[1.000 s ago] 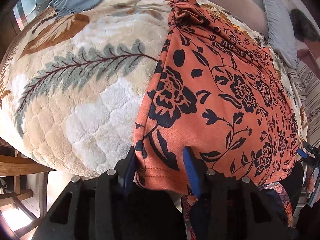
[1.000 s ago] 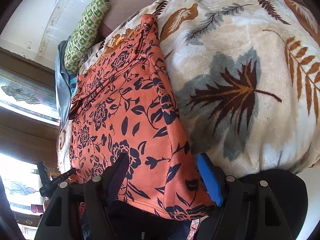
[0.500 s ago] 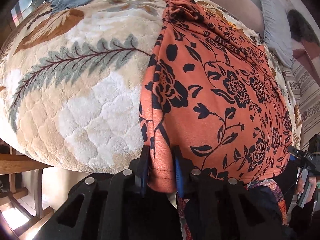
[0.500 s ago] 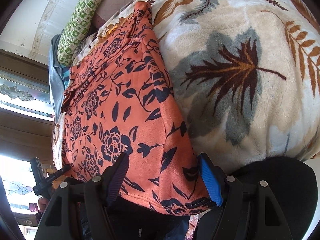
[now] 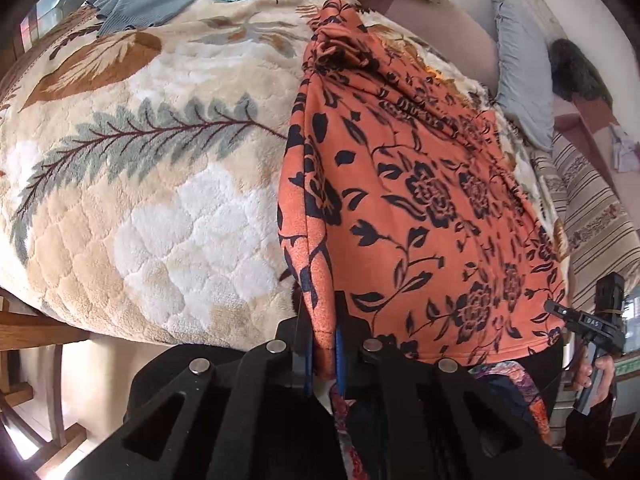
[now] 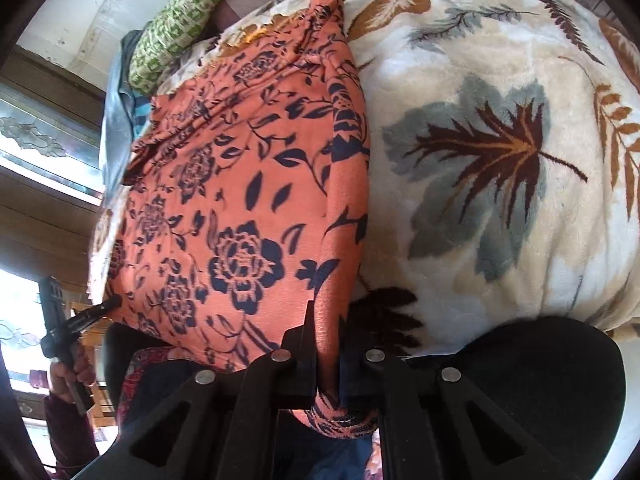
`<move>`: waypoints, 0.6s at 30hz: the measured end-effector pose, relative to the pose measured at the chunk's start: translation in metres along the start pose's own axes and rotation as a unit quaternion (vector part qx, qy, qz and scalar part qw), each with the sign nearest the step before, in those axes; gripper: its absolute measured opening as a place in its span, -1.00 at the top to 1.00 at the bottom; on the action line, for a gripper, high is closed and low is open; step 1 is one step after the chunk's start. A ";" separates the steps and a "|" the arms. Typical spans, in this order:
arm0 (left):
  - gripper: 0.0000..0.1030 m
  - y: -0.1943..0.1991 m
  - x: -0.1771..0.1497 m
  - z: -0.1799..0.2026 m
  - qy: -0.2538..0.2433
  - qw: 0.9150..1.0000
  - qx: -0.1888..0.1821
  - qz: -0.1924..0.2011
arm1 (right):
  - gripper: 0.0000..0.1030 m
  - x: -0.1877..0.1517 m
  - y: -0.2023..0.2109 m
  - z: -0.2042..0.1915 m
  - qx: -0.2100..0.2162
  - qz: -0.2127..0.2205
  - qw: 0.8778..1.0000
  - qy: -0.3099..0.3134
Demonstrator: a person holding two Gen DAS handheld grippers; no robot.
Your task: Fold small clothes
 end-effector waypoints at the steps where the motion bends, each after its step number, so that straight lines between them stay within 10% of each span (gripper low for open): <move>1: 0.85 0.009 0.004 0.001 0.002 1.000 -0.013 0.012 | 0.86 0.001 0.008 -0.006 0.019 0.001 1.000 -0.001; 11: 0.85 0.074 0.098 -0.002 0.029 0.986 -0.120 0.115 | 0.86 0.065 0.074 -0.059 0.215 0.042 0.975 -0.040; 18: 0.84 0.045 0.200 -0.041 0.083 0.981 -0.119 0.128 | 0.86 0.177 0.059 -0.076 0.229 0.079 0.965 -0.096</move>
Point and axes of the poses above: each gripper's, at about its wrist camera, not at the fingertips, and y roughly against the way its jaws point, z to its right, x to its top, the point moved 1 cm from there along -y, roughly the way its jaws point, and after that the axes turned 15 degrees about -y, right-handed, at the moved point
